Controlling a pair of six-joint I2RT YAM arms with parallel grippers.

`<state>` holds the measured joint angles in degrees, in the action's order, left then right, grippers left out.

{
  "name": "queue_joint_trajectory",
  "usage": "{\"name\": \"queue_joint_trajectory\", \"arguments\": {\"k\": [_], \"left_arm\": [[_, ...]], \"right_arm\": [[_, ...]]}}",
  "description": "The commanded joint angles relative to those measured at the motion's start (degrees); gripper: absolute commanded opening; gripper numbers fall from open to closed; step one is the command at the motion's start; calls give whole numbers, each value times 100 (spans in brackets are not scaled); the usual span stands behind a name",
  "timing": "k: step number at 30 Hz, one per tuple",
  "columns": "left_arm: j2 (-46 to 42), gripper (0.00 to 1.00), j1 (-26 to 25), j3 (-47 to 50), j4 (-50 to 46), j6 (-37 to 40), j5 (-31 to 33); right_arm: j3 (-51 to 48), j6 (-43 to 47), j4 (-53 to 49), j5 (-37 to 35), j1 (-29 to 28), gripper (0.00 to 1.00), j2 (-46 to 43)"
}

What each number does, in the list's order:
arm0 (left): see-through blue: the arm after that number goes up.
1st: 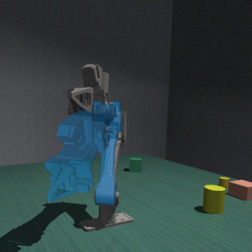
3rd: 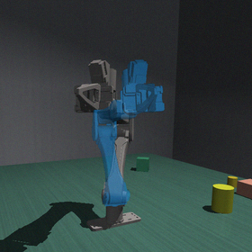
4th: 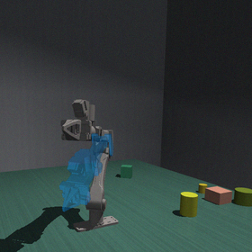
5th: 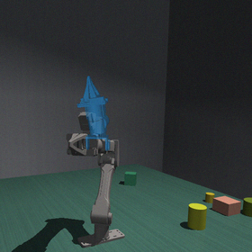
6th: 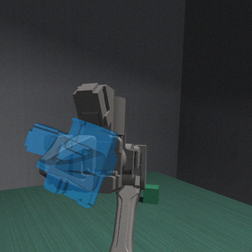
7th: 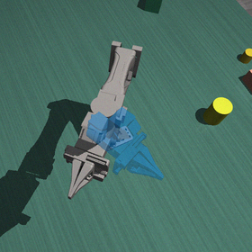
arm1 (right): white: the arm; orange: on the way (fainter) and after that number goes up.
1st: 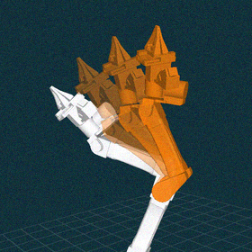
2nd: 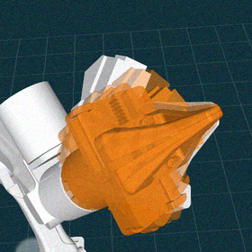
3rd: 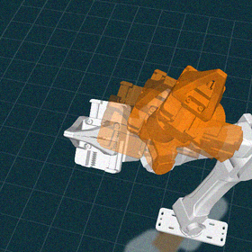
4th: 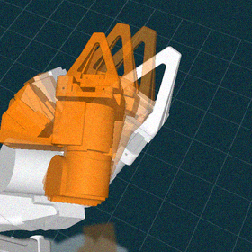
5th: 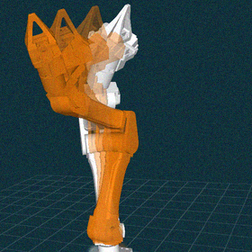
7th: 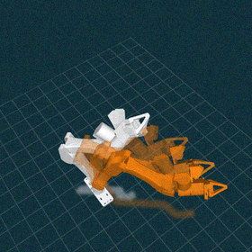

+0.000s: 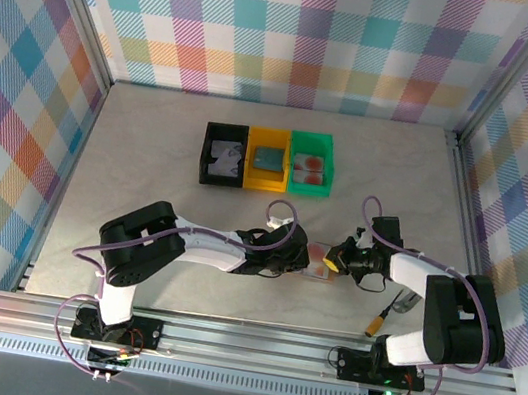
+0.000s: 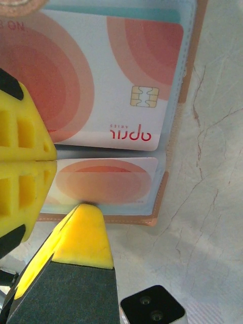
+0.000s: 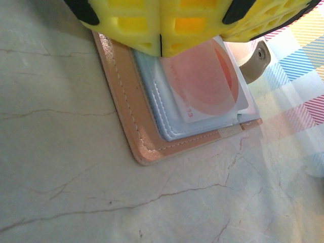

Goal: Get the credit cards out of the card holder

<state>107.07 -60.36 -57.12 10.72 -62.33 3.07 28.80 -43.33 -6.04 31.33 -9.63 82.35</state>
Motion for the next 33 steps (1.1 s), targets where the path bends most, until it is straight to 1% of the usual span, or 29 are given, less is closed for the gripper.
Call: {"name": "queue_joint_trajectory", "arguments": {"k": [1, 21, 33], "left_arm": [[-177, 0, -46, 90, 193, -51, 138], [-606, 0, -46, 547, 213, -35, 425], [-887, 0, -46, 702, 115, 18, 398]], "right_arm": [[-102, -35, -137, 3, 40, 0, -56], [-59, 18, -266, -154, 42, 0, 1], [-50, 18, -275, -100, 40, 0, -63]]}}
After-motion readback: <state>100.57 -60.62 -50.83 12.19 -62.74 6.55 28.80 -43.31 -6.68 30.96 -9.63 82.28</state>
